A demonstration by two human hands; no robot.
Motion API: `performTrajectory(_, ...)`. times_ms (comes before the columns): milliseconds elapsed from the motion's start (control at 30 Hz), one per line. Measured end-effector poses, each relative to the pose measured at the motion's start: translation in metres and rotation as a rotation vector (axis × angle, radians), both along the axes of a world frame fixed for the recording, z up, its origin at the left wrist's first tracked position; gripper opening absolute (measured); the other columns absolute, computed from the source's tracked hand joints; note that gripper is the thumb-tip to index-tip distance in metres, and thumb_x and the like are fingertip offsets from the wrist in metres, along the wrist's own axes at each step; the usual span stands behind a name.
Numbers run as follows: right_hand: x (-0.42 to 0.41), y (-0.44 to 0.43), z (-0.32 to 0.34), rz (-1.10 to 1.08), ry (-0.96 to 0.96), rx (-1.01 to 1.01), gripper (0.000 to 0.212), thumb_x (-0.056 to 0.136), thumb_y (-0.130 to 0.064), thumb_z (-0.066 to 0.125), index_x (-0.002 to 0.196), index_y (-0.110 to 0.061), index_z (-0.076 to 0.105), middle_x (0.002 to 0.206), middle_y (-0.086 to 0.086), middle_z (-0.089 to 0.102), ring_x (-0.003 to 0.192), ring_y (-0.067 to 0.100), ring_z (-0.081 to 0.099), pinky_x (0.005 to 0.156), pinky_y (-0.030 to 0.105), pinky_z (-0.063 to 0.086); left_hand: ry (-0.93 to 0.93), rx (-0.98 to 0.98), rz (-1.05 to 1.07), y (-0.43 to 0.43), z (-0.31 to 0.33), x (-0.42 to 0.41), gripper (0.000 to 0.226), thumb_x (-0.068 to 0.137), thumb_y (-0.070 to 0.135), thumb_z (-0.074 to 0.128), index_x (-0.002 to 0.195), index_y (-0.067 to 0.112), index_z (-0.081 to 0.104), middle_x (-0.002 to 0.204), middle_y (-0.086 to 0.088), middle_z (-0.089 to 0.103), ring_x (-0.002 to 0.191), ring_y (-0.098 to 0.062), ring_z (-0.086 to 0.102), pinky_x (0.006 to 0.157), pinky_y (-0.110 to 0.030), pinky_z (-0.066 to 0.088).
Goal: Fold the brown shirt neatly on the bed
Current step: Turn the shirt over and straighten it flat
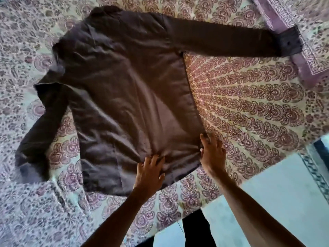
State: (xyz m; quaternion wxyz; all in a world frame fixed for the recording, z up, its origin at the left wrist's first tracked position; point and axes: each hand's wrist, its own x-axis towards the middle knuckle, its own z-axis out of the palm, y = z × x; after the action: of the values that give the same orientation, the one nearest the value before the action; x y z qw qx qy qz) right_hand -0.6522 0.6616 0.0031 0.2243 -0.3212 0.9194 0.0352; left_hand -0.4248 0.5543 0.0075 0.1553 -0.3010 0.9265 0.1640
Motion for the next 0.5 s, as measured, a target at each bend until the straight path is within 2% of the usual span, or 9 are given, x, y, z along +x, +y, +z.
performTrajectory(67,0.006,0.001,0.004,-0.053,0.004,-0.022,0.064,0.085,-0.017,0.066,0.142,-0.026,0.039,0.147,0.007,0.038,0.125,0.03,0.045,0.092,0.046,0.049,0.047,0.14,0.016,-0.002,-0.003,0.006,0.032,0.082,0.041,0.053,0.111,0.03,0.06,0.118,0.001,0.056,0.103,-0.023,0.059,0.071,-0.039,0.055)
performTrajectory(133,0.011,-0.004,0.004,-0.207,-0.015,-0.125,0.056,0.084,-0.02,0.068,0.136,-0.015,0.046,0.132,0.011,0.051,0.11,0.027,0.054,0.085,0.043,0.053,0.138,0.29,0.226,-0.008,0.0,0.011,0.029,0.086,0.041,0.043,0.099,0.027,0.064,0.107,0.0,0.062,0.095,-0.024,0.064,0.068,-0.038,0.056)
performTrajectory(167,0.013,-0.008,0.004,-0.311,-0.026,-0.184,0.052,0.085,-0.024,0.067,0.131,-0.011,0.047,0.124,0.013,0.055,0.104,0.028,0.056,0.082,0.043,0.054,0.21,0.317,0.375,-0.012,-0.001,0.014,0.027,0.086,0.039,0.043,0.097,0.025,0.064,0.103,-0.002,0.064,0.09,-0.025,0.065,0.066,-0.038,0.055)
performTrajectory(233,0.013,-0.012,0.002,-0.477,-0.022,-0.244,0.041,0.086,-0.031,0.063,0.119,-0.01,0.05,0.111,0.015,0.062,0.093,0.03,0.059,0.077,0.042,0.054,0.322,0.203,0.638,-0.022,0.001,0.023,0.016,0.084,0.027,0.056,0.096,0.023,0.064,0.103,-0.007,0.063,0.088,-0.029,0.064,0.066,-0.038,0.054)
performTrajectory(300,0.01,-0.011,-0.001,-0.56,-0.019,-0.19,0.029,0.089,-0.035,0.059,0.108,-0.013,0.057,0.102,0.013,0.067,0.09,0.03,0.061,0.077,0.037,0.05,0.234,0.012,0.876,-0.032,-0.003,0.041,0.034,0.078,0.023,0.064,0.112,0.021,0.06,0.118,-0.014,0.056,0.104,-0.035,0.056,0.086,-0.044,0.048)
performTrajectory(367,0.006,-0.007,-0.004,-0.555,-0.002,-0.113,0.03,0.093,-0.04,0.054,0.108,-0.015,0.063,0.103,0.012,0.069,0.097,0.03,0.06,0.083,0.038,0.043,0.066,-0.045,1.168,-0.045,-0.017,0.069,0.068,0.077,0.039,0.068,0.136,0.015,0.043,0.141,-0.023,0.039,0.125,-0.04,0.042,0.105,-0.051,0.033)
performTrajectory(433,0.008,-0.003,-0.006,-0.524,0.064,-0.106,0.032,0.094,-0.042,0.052,0.109,-0.016,0.065,0.104,0.013,0.069,0.099,0.029,0.059,0.088,0.039,0.041,0.055,0.144,1.446,-0.058,-0.026,0.095,0.103,0.068,0.067,0.068,0.145,0.01,0.029,0.149,-0.025,0.031,0.13,-0.041,0.038,0.107,-0.055,0.03)
performTrajectory(467,0.009,-0.002,-0.006,-0.526,0.106,-0.106,0.031,0.094,-0.04,0.052,0.107,-0.015,0.065,0.104,0.014,0.068,0.099,0.029,0.058,0.088,0.039,0.04,0.074,0.247,1.513,-0.061,-0.025,0.103,0.112,0.065,0.074,0.065,0.147,0.008,0.026,0.15,-0.025,0.03,0.13,-0.042,0.038,0.106,-0.056,0.033)
performTrajectory(500,0.014,0.0,-0.006,-0.528,0.149,-0.098,0.03,0.094,-0.036,0.051,0.107,-0.013,0.063,0.106,0.015,0.067,0.101,0.03,0.056,0.088,0.039,0.038,0.087,0.252,1.552,-0.062,-0.027,0.112,0.108,0.071,0.069,0.065,0.147,0.004,0.023,0.15,-0.025,0.029,0.132,-0.043,0.037,0.106,-0.055,0.033)
